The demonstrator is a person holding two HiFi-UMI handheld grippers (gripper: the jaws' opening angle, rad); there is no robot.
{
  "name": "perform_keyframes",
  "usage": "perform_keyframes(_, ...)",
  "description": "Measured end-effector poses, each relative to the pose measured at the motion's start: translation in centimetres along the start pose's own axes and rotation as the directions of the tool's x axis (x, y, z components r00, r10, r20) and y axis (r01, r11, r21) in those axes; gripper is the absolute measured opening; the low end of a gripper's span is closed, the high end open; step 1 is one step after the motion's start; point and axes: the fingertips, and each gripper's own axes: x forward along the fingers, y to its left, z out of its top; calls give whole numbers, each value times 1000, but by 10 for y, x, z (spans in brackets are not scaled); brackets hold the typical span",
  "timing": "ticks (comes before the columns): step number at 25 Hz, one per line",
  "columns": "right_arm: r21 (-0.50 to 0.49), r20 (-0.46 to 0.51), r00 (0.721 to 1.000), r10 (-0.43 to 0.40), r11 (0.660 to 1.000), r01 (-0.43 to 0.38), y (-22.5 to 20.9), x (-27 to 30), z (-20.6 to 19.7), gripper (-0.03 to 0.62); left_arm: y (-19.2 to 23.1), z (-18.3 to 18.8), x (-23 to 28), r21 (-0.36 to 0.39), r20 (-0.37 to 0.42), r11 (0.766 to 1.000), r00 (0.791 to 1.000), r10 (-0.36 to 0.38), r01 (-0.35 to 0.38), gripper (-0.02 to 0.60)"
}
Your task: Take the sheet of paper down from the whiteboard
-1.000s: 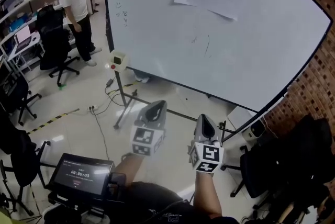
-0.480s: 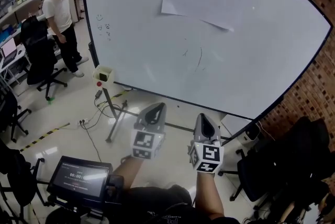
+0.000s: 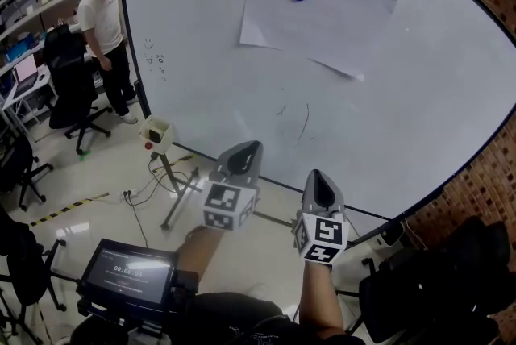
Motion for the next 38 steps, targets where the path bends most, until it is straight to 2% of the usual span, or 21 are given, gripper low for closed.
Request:
perform_keyframes(3,-2,14,1000,25,1000,-25,-14,26,26,12,6,36,30,35,42,999,998,35,-36,2)
perform_keyframes(7,31,26,996,81,996,-82,-23,70,61,12,32,71,73,69,43,996,997,62,-65,2)
perform_keyframes(10,74,78,989,125,989,-131,-25,89,84,14,52,105,93,163,61,983,995,75,-84,3)
perform_keyframes(12,122,117,981,153,978,-167,-31,89,96,14,52,129,98,231,80,970,995,58,-75,4)
perform_keyframes(14,165,154,973,172,966,-197,-41,87,106,14,45,154,102,313,95,948,995,28,-57,38)
perform_keyframes(16,183,180,968,176,961,-209,-51,85,115,14,37,175,107,402,104,914,995,7,-49,80)
perform_keyframes(19,205,213,961,177,953,-221,-67,81,127,15,27,202,117,504,114,863,993,-19,-41,92)
perform_keyframes(23,236,259,951,168,944,-231,-88,72,136,23,17,224,131,607,99,795,994,-46,-23,122)
perform_keyframes(25,261,273,943,191,929,-263,-92,67,138,35,12,236,136,648,99,761,993,-63,-16,151)
perform_keyframes(29,311,293,925,243,890,-333,-96,60,142,77,12,245,150,712,66,702,995,-77,8,162)
perform_keyframes(31,326,310,912,268,871,-367,-98,59,146,88,14,244,155,725,51,689,995,-83,20,163)
perform_keyframes(34,331,320,897,305,851,-407,-96,57,150,101,14,241,158,726,35,687,995,-92,38,164)
perform_keyframes(38,325,325,893,311,850,-414,-97,56,154,107,10,240,159,740,25,671,995,-95,45,163)
